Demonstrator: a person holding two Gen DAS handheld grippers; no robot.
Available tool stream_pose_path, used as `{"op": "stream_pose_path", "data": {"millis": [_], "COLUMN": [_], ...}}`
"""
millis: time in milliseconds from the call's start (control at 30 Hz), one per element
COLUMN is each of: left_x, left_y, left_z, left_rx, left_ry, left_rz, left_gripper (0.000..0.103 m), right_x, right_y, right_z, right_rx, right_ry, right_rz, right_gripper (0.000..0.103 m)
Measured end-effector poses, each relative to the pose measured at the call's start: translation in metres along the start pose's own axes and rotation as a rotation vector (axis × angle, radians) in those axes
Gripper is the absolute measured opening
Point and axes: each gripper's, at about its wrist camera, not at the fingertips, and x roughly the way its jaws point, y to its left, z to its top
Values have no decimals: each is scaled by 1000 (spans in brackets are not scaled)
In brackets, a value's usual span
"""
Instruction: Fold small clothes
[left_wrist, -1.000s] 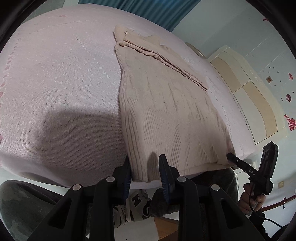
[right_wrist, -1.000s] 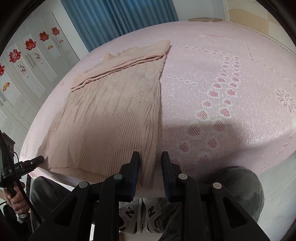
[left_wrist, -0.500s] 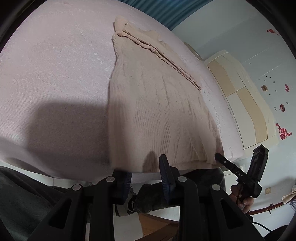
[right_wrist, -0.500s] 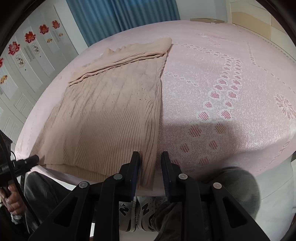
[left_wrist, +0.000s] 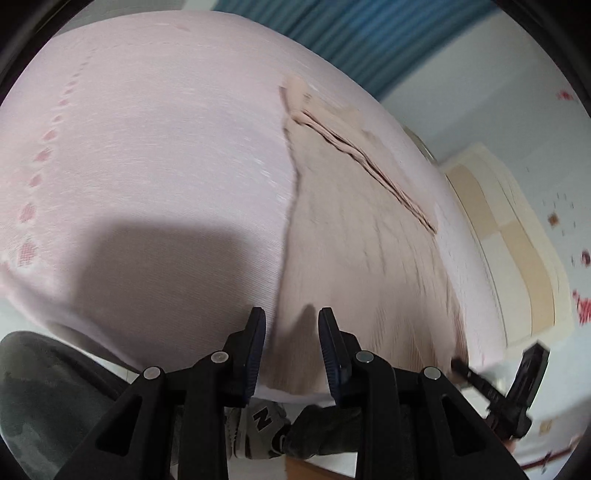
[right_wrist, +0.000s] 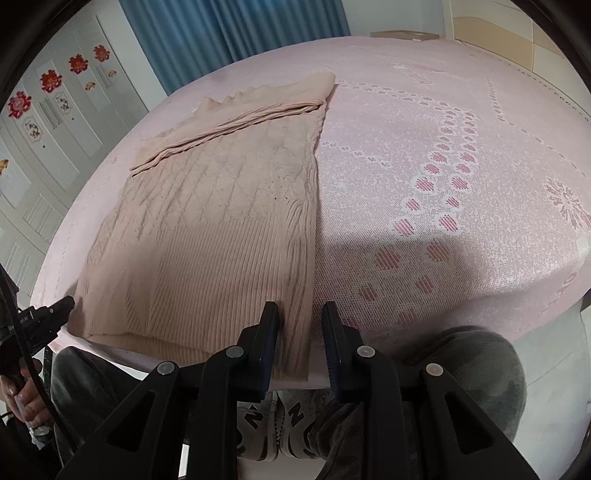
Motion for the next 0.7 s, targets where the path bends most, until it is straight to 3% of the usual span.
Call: {"op": "stream_pose_path", "data": {"millis": [233,333,500,700], "left_x": [15,17,18,19], "left_y": [-9,-19,-20,-22], "left_z": [-2,-6,-15,-17], "left_rx": [39,89,100,98], "left_ry": [67,68,124,138], "left_rz": [-47,-33,-128,-145], "left_gripper": [27,27,27,28], "right_x": [0,0,0,-1], "right_y": [3,7,6,5], "right_z": [0,-1,-2,-4], "right_rx": [13,0,8,20], "right_ry": [0,1,13,19], "right_rz": [-4,-9,11,21], "right_gripper": [31,32,32,32]}}
